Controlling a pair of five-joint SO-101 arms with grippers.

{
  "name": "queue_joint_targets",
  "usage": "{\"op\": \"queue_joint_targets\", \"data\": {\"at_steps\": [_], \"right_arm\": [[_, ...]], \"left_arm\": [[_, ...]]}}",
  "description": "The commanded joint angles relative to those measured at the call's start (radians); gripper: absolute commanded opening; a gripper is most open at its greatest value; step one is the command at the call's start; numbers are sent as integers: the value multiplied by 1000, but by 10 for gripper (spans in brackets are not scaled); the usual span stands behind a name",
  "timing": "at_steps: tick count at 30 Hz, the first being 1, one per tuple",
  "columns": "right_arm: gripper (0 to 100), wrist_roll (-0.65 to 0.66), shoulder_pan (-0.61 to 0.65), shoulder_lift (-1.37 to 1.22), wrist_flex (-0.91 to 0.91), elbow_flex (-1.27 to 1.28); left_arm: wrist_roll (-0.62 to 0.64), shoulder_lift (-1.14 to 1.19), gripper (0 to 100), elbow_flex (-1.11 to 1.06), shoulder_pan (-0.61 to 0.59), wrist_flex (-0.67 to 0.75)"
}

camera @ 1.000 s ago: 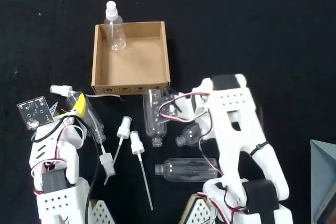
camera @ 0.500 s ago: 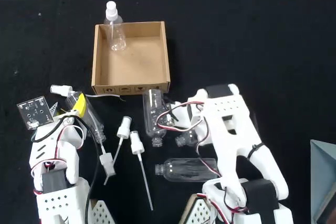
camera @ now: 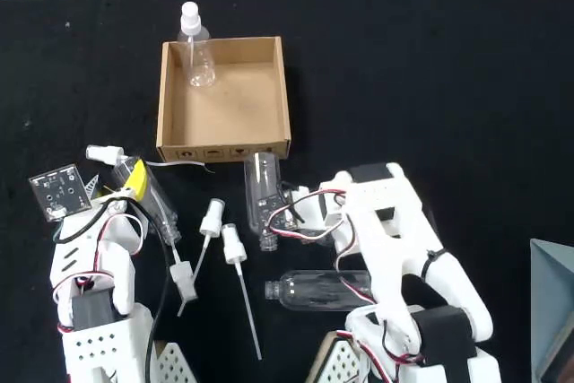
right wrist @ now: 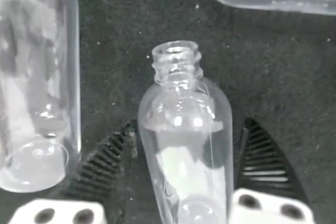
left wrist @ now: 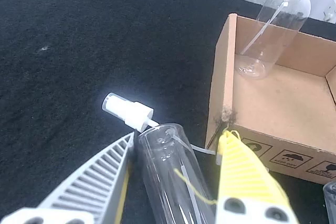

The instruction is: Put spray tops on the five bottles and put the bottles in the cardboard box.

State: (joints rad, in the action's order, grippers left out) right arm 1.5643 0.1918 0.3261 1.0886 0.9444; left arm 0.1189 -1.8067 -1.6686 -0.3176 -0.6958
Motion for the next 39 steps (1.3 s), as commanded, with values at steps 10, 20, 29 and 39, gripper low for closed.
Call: {"op": "queue_joint_targets", "data": {"at_steps": [10, 20, 29, 39], "right_arm": [[129, 6, 18, 56, -14, -12], [103, -121, 17, 58, 52, -117], [103, -249, 18, 58, 103, -206], [103, -440, 17, 59, 104, -236]], "left_arm": [[-9, -11, 230, 5, -7, 23], [-9, -11, 230, 5, -7, 23], [-9, -11, 230, 5, -7, 23], [-9, -11, 230, 5, -7, 23]]}}
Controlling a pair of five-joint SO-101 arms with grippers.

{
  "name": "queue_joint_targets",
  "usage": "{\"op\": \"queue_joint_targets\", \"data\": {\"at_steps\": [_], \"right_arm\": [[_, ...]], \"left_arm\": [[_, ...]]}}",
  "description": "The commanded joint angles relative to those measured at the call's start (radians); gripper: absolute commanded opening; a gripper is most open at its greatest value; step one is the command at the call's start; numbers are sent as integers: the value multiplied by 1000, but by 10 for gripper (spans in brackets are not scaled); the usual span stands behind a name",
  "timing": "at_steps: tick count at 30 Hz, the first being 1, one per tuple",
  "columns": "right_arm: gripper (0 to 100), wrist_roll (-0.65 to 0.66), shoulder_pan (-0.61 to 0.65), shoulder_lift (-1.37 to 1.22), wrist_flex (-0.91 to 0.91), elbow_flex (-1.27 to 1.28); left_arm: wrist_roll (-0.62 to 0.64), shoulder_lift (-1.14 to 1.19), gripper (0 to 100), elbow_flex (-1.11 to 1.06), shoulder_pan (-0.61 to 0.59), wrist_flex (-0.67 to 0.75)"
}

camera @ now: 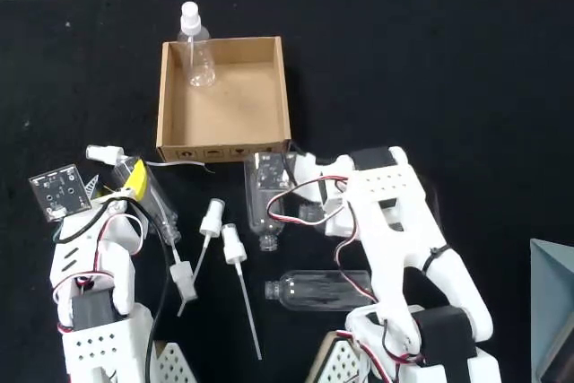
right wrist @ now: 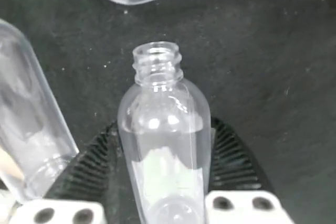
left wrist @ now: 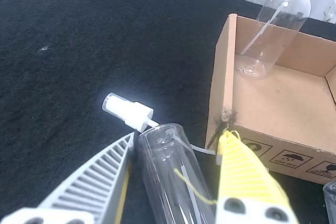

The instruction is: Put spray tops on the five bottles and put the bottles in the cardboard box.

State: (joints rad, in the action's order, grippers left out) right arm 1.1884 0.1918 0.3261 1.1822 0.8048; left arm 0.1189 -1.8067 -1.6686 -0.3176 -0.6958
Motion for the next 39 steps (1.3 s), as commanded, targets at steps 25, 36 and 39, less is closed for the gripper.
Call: {"op": "queue_joint_targets", "data": {"at_steps": [25, 36, 39], "right_arm": [[106, -531, 55, 59, 109, -291], [106, -735, 86, 59, 115, -417], [106, -766, 84, 59, 115, -443]], "left_arm": [[-9, -11, 230, 5, -7, 23], [-9, -11, 230, 5, -7, 23], [-9, -11, 230, 5, -7, 23]]}}
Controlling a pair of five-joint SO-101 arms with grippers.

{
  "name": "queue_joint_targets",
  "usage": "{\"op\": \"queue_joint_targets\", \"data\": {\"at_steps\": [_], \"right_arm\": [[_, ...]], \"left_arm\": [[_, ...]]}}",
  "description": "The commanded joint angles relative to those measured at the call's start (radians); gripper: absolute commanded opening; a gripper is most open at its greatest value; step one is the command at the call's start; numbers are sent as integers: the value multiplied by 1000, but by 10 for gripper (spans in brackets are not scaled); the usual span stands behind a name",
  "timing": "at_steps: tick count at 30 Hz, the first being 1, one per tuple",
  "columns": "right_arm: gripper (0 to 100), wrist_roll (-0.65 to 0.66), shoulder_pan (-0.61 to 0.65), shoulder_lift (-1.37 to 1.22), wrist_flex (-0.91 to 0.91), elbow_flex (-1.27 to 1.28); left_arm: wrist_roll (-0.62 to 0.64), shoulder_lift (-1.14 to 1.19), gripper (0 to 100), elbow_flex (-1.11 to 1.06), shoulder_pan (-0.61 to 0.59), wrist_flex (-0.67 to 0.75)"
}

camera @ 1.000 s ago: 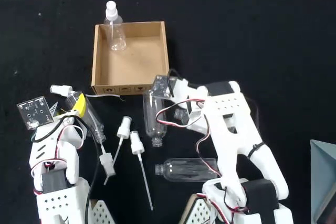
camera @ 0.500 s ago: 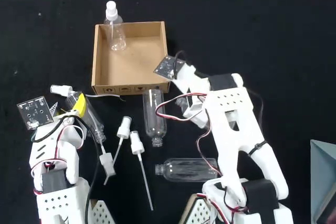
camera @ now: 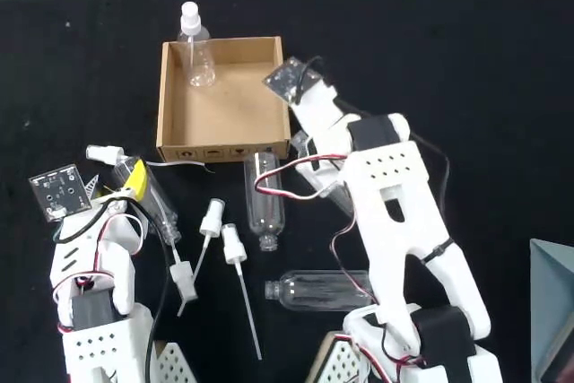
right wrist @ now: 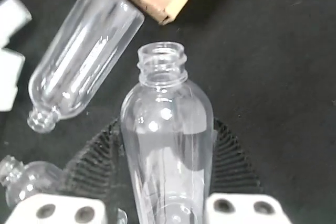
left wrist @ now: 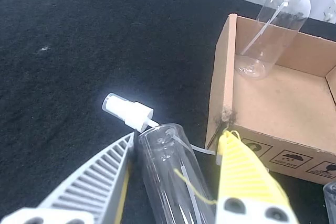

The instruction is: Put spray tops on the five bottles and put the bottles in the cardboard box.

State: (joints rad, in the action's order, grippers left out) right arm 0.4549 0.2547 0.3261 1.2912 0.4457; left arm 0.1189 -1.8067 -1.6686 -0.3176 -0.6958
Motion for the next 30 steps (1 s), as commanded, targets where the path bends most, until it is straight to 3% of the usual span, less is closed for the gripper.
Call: {"op": "queue_joint_targets", "data": {"at_steps": [1, 22, 30], "right_arm": [[106, -40, 21, 59, 6, -91], [106, -98, 15, 309, -5, -191], [103, -100, 15, 438, -127, -189]], "left_arm": [[-9, -11, 230, 5, -7, 23], [-9, -11, 232, 5, -1, 20], [-9, -11, 231, 5, 1, 18]]}}
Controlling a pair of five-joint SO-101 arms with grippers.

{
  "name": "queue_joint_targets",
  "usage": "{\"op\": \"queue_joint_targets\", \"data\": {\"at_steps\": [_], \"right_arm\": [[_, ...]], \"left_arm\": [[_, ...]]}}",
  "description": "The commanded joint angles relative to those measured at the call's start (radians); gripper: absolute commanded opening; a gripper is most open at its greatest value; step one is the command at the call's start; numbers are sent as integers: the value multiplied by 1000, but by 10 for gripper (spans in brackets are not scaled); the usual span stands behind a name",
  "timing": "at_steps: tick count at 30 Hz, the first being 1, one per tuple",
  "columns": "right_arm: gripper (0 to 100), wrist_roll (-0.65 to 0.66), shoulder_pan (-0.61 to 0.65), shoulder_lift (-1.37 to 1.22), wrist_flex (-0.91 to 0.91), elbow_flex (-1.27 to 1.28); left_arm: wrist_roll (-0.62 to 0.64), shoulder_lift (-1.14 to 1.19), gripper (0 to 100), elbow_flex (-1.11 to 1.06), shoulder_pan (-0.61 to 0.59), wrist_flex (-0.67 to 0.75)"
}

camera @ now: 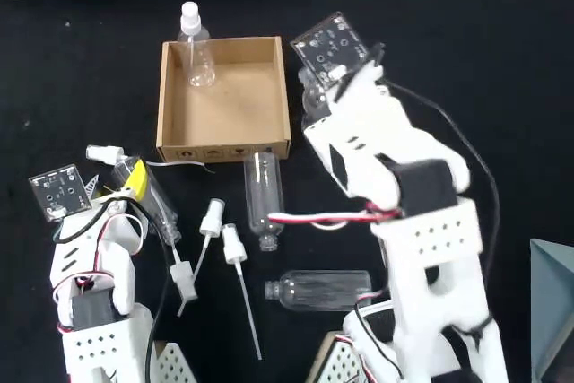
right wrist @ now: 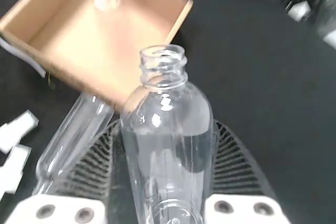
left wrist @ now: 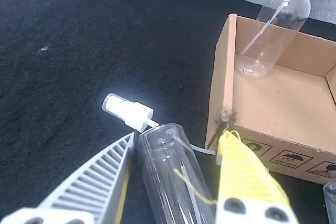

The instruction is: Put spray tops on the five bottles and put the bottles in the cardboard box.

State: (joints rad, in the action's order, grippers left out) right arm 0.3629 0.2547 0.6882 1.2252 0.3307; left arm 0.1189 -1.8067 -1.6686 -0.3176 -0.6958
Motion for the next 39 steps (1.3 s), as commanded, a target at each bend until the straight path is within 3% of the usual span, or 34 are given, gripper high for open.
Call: {"op": "queue_joint_targets", "data": {"at_steps": [1, 7, 13, 39], "right_arm": [[103, -8, 18, 90, -75, -74], [103, -14, 17, 159, -158, -77], [103, -106, 17, 174, -196, -186], [103, -95, 17, 182, -198, -656]], "left_arm": [[-9, -11, 231, 5, 1, 18], [-9, -11, 231, 5, 1, 17], [-9, -11, 231, -4, 1, 23], [-9, -11, 232, -4, 2, 25]]}}
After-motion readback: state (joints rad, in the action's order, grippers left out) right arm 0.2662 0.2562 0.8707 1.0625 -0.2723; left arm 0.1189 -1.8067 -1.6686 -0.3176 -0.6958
